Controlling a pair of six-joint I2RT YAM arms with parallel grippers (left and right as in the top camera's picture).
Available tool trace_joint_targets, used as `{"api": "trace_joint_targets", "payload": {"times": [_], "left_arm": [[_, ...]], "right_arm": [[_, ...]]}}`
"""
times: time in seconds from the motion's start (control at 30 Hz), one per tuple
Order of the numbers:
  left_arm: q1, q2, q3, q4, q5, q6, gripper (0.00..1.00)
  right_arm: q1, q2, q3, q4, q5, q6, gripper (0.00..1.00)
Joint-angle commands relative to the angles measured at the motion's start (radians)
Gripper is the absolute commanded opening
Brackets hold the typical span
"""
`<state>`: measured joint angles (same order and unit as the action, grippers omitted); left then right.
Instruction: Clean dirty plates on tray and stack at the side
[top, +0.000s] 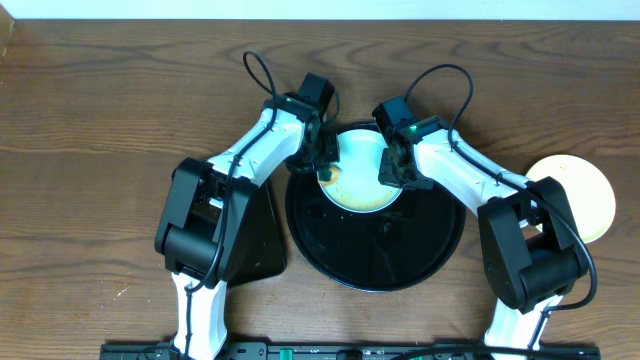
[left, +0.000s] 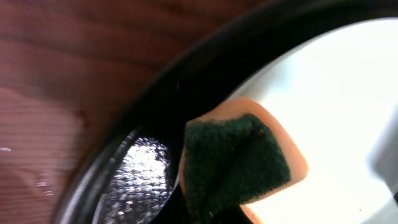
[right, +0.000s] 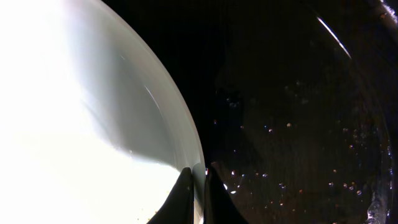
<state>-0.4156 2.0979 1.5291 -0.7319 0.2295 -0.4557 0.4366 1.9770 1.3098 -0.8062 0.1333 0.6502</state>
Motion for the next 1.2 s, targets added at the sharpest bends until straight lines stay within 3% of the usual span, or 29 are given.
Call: {"api": "trace_joint_targets", "payload": {"times": [0.0,0.33,0.57,0.8,1.03,1.07,1.1,1.13,1.17], "left_arm": [[0.037,-0.025,0.043,-0.02,-0.235,0.064,0.07],[0.04,-0.13,0.06,-0.076,-0.329,0.093,0.08],[0.042,-0.164,0.06,-0.267,-0.329,0.093,0.07],[0.056,-0.164,0.057,-0.393,-0.329,0.093,0.07],[0.109,-0.164,0.057,-0.448,-0.329,0.113,0.07],[0.118,-0.164,0.057,-0.455,-0.328,0.119,0.07],[0.128,-0.164,0.057,-0.463,-0.329,0.128,0.07],[0.138,-0.164,0.057,-0.472,-0.329,0.14,0.07],[0.148,-0.164,0.057,-0.478,-0.329,0.15,0.07]], "right_arm": [[0.002,0.037,-0.044,-0.035,0.027,0.007,0.02],[0.002,0.037,-0.044,-0.032,0.059,0.007,0.01],[0.003,0.003,-0.039,-0.049,0.183,0.002,0.01],[0.003,-0.136,-0.037,-0.046,0.26,-0.054,0.02],[0.002,-0.306,-0.037,-0.053,0.204,-0.058,0.01],[0.001,-0.315,-0.037,-0.062,0.154,-0.036,0.29],[0.0,-0.318,-0.037,-0.072,0.106,-0.013,0.66],[-0.001,-0.319,-0.037,-0.091,0.037,0.028,0.85],[-0.002,-0.318,-0.037,-0.108,-0.021,0.06,0.97]]}}
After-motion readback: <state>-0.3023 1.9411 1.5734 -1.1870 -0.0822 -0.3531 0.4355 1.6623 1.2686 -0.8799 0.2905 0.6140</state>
